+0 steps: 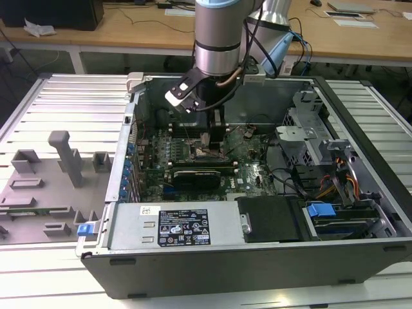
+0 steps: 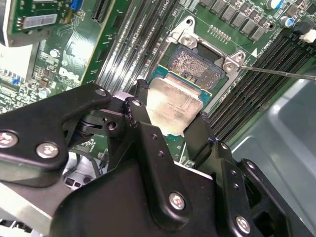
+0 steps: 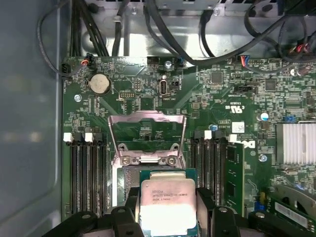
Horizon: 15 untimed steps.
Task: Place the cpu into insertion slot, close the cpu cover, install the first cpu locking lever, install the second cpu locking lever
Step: 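Place the cpu into insertion slot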
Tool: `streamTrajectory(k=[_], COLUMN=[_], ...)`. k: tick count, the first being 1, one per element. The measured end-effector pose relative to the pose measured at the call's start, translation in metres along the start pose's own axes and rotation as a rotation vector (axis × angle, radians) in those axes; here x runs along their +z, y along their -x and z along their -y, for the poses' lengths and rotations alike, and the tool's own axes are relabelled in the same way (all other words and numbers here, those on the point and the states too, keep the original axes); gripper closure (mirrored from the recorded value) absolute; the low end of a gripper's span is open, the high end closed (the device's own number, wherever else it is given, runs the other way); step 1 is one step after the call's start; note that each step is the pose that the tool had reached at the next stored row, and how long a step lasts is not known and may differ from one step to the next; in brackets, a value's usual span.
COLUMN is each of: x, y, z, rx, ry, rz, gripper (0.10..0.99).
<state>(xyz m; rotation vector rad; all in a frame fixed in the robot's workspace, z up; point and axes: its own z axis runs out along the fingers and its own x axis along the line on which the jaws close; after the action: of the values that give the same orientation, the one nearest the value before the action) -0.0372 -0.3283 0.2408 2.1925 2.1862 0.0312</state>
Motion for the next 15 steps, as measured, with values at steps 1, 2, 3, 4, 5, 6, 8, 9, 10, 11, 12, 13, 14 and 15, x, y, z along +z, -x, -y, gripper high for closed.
streamTrajectory(k=[1,2,3,4,5,6,8,9,10,11,12,13,14,15], x=[0.0012,0.0023,0.0032,0.0041,0.0058,0.0077,0.0103,0.0118,0.0139,0.0161,0.0173,0.0187,0.0206,0.0224], y=[-0.0010,-0.0017,-0.0021,-0.0024,-0.0026,-0.0028,-0.0031,-0.0033,-0.0037,-0.0040,-0.0041,-0.0043,-0.0046,-0.0058], z=[0.0001,0.0001,0.0002,0.0002,0.0004,0.0007,0.0011,0.0013,0.0015,0.0018,0.0019,0.0021,0.0023,0.0027], rx=[0.000,0.000,-0.001,-0.003,-0.007,-0.012,-0.015,-0.016,-0.016,-0.016,-0.016,-0.016,-0.016,-0.016], ry=[0.000,0.000,0.000,0.000,0.000,0.000,0.000,0.000,0.000,0.000,0.000,0.000,0.000,0.000], rz=[0.0000,-0.0001,-0.0001,-0.0001,-0.0003,-0.0006,-0.0008,-0.0008,-0.0008,-0.0007,-0.0007,-0.0007,-0.0007,-0.0006], gripper=[0.545,0.545,0.545,0.545,0.545,0.545,0.545,0.545,0.545,0.545,0.545,0.545,0.545,0.545])
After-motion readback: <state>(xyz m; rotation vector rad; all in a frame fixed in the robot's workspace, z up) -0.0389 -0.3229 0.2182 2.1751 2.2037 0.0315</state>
